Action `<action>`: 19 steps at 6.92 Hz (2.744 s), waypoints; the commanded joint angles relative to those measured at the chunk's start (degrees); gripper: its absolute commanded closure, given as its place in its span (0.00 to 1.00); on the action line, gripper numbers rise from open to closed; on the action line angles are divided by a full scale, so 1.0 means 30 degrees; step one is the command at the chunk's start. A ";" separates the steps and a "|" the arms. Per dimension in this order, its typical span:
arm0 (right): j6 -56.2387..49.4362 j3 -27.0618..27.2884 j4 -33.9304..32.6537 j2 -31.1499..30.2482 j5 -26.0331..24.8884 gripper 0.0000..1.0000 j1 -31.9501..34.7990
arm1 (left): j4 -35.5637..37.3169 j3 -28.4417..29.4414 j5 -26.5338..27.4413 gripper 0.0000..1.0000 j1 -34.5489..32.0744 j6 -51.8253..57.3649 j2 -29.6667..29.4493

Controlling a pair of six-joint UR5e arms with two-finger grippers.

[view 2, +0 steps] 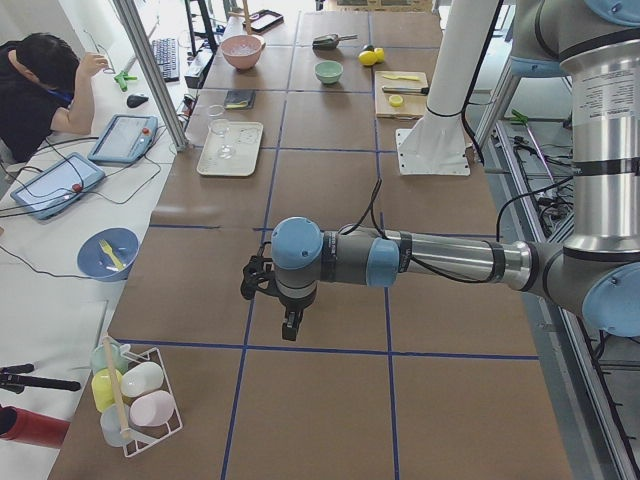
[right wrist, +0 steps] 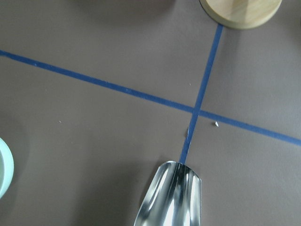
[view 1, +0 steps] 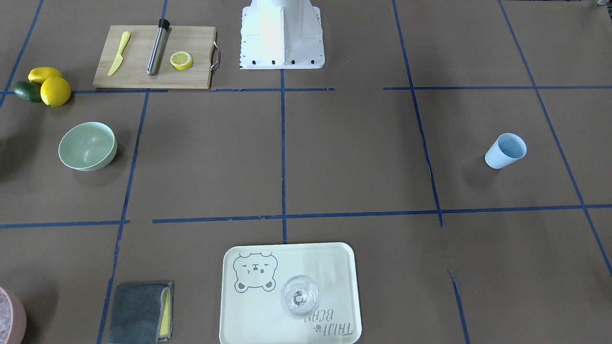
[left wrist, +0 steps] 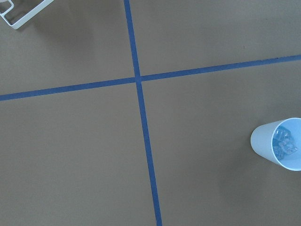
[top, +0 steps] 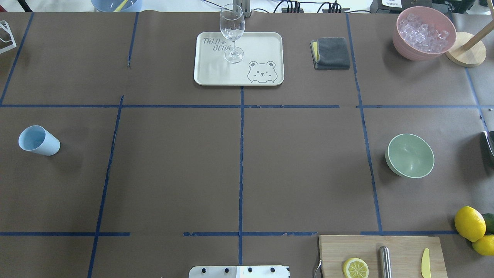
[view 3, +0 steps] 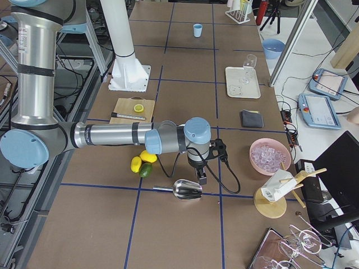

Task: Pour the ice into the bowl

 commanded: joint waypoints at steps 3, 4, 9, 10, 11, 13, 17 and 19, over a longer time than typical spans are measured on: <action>0.2323 0.0352 0.2428 0.1162 0.0808 0.00 -0.0786 | -0.0001 -0.0059 -0.0004 0.00 0.0000 0.0000 -0.0029; 0.3049 0.0612 0.3661 0.1161 0.0813 0.00 -0.1778 | -0.0001 -0.0059 -0.0004 0.00 0.0000 0.0000 -0.0029; 1.1430 -0.0348 0.9501 0.1250 -0.4296 0.00 -1.0859 | -0.0030 -0.0059 -0.0004 0.00 0.0000 0.0000 0.0000; 1.1435 -0.0816 0.9532 0.1133 -0.4545 0.00 -1.1276 | -0.0030 -0.0030 -0.0033 0.00 0.0000 0.0000 0.0000; 1.1145 -0.0821 0.9591 0.0900 -0.4548 0.01 -1.1309 | -0.0030 -0.0030 -0.0033 0.00 0.0000 0.0000 0.0000; 1.1143 -0.0908 1.1081 -0.0182 -0.4316 0.62 -1.1427 | -0.0059 -0.0059 -0.0033 0.00 0.0000 0.0000 0.0030; 1.1375 -0.0909 1.1056 -0.0478 -0.4313 1.00 -1.1485 | -0.0060 -0.0059 -0.0033 0.00 0.0000 0.0000 0.0030; 1.1406 -0.0502 1.1056 -0.0334 -0.3820 1.00 -1.1486 | -0.0060 -0.0059 -0.0033 0.00 0.0000 0.0000 0.0059</action>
